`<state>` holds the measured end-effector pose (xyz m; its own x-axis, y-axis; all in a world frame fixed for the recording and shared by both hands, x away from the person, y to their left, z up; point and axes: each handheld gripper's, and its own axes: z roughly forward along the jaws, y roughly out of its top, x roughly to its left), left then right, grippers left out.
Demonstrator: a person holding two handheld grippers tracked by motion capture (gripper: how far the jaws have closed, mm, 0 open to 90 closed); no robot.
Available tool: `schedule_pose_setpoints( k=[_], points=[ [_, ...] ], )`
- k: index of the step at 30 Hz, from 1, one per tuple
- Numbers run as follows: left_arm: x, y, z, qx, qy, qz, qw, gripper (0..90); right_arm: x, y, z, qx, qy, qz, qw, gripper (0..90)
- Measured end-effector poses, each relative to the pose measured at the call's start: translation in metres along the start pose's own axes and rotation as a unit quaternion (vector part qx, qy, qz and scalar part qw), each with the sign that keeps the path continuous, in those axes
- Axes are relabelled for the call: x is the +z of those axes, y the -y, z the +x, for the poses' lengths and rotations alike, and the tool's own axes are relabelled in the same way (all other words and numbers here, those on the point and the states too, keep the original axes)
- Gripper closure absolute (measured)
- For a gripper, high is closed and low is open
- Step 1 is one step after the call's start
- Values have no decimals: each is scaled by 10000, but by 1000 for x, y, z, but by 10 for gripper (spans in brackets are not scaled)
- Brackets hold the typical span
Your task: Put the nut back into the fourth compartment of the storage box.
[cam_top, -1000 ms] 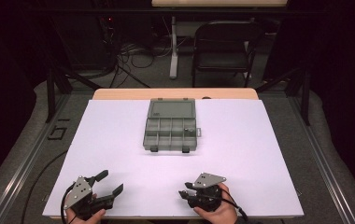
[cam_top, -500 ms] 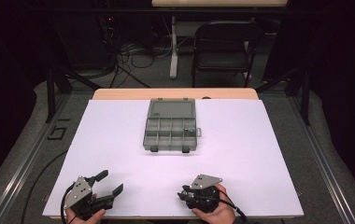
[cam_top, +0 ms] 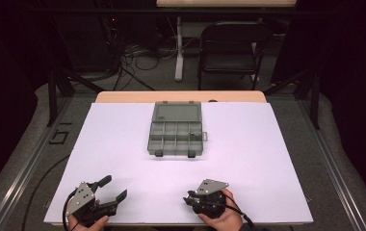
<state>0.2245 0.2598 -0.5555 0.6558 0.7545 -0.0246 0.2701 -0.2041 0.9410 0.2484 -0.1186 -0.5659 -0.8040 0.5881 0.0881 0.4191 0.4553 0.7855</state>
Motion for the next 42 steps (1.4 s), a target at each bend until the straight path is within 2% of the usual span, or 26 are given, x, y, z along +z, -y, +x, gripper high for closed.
schedule_pose_setpoints(
  k=[7,8,11,18,25,27,34,39,42],
  points=[
    [0,0,0,1,-22,0,10000,224,-4,-9,-9,140,-12,-111,9998,703],
    [0,0,-1,6,-24,3,10000,224,-5,-11,-11,145,-29,-44,9999,703],
    [0,0,0,2,-28,2,10000,224,-6,-18,-16,138,25,-103,9998,703],
    [1,0,0,-1,-30,-8,10000,224,-9,-39,-31,91,60,-39,9999,703],
    [1,0,0,-7,-26,-10,10000,224,-10,-60,-48,170,163,-114,9997,703],
    [1,0,0,-4,-27,-6,10000,224,-10,-67,-55,179,162,-50,9997,703],
    [1,0,0,5,-11,18,10000,224,-6,-84,-74,287,285,-53,9992,703],
    [0,0,0,-21,-4,12,10000,224,-2,-97,-94,469,501,-4,9976,703],
    [1,0,0,-18,2,8,10000,224,1,-103,-105,494,665,-66,9965,703]
  ],
)
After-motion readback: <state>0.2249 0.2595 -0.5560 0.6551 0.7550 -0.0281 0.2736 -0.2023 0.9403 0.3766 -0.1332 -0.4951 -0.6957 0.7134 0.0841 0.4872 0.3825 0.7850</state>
